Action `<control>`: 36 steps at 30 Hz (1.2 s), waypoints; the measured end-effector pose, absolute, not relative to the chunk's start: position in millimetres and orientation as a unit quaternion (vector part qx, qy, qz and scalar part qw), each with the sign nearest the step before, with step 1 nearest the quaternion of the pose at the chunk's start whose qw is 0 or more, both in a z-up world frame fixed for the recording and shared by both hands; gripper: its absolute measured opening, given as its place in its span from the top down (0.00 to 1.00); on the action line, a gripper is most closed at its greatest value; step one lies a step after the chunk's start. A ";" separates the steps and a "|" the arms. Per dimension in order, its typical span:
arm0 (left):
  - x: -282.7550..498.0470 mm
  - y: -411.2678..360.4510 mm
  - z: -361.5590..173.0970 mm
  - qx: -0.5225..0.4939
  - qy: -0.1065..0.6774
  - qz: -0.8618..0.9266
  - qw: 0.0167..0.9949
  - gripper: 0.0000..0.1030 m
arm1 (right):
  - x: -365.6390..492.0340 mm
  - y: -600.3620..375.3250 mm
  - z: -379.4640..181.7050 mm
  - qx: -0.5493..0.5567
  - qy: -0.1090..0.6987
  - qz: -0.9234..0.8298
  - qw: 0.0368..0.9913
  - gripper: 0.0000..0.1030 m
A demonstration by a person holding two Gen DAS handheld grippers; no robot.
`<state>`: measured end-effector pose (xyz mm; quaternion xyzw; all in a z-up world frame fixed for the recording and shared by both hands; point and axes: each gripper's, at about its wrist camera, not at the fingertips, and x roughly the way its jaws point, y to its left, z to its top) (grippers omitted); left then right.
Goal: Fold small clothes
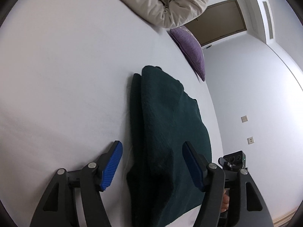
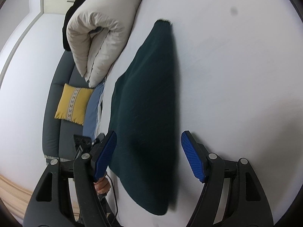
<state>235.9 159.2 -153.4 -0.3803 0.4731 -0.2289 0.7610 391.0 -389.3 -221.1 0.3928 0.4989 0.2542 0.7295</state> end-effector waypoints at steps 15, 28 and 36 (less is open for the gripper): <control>268.6 123.3 -175.6 -0.375 0.534 -0.258 0.712 0.72 | 400.4 -338.9 -227.5 0.341 0.532 0.239 0.738 0.40; 194.7 104.5 -114.4 -0.333 0.512 -0.270 0.745 0.75 | 342.4 -339.6 -176.1 0.299 0.523 0.230 0.764 0.59; 93.4 80.1 -97.1 -0.307 0.515 -0.289 0.747 0.75 | 228.9 -356.4 -152.0 0.284 0.512 0.247 0.773 0.59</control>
